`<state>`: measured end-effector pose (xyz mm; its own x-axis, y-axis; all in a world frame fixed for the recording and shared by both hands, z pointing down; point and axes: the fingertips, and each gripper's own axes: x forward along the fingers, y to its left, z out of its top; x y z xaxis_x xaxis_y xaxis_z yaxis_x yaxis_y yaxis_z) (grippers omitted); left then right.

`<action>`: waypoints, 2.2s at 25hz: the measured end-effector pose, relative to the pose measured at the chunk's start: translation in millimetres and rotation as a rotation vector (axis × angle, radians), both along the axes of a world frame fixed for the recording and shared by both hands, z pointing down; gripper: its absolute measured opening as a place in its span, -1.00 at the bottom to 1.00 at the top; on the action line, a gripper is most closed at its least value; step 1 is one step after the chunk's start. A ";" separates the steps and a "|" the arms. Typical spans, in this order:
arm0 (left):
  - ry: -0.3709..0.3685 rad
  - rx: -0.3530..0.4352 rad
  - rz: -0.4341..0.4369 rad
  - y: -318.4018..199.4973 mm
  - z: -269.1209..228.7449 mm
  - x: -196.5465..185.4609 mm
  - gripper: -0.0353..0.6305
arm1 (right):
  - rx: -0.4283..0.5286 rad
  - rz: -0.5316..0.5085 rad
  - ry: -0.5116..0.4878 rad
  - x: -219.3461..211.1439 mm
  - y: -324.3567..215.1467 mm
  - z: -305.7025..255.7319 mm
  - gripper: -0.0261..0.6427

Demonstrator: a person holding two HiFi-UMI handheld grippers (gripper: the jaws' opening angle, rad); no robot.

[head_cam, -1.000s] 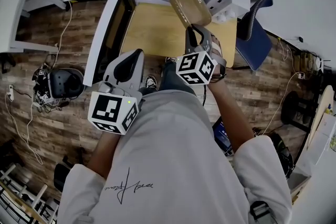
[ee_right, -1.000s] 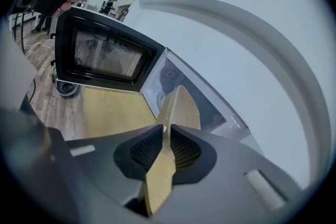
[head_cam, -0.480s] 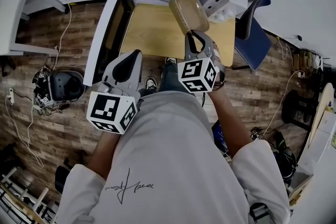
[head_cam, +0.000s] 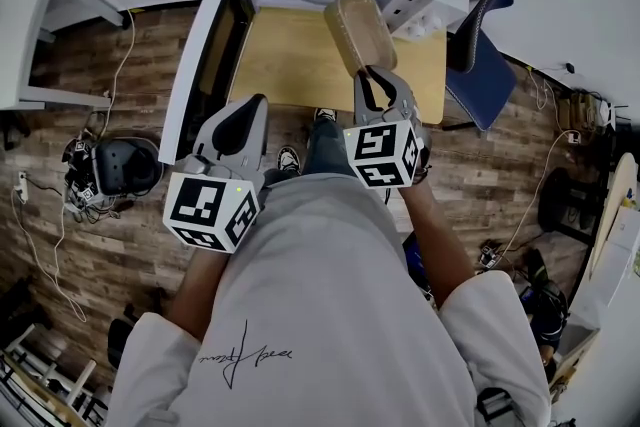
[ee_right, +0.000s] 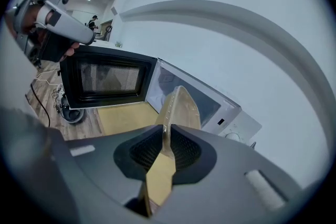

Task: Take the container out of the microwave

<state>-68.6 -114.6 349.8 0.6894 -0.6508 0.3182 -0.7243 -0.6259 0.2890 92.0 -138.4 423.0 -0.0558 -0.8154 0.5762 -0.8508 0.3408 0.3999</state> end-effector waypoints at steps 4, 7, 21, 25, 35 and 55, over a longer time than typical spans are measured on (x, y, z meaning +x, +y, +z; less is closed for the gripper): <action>-0.001 -0.004 -0.005 0.0 1.3 -1.5 -0.91 | -0.008 0.023 -0.052 0.8 5.8 -3.1 -0.75; -0.007 -0.006 -0.005 0.2 2.3 -2.5 -0.91 | 0.000 0.033 -0.074 -0.6 9.9 -8.6 -0.75; -0.006 -0.014 0.009 0.3 5.4 1.7 -0.91 | 0.011 0.084 -0.230 0.6 28.2 -30.1 -0.75; -0.004 -0.021 0.005 0.3 6.3 0.4 -0.91 | 0.009 0.101 -0.262 2.5 33.3 -32.0 -0.75; -0.005 -0.032 0.013 2.8 9.0 1.0 -0.91 | 0.035 0.163 -0.353 10.2 48.9 -42.8 -0.75; -0.011 -0.020 0.011 0.8 9.2 4.6 -0.91 | 0.065 0.206 -0.503 22.4 67.0 -56.1 -0.75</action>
<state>-64.0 -113.8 359.0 0.6926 -0.6370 0.3384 -0.7209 -0.6278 0.2936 114.4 -71.4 367.0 -0.1463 -0.8718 0.4676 -0.9892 0.1346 -0.0586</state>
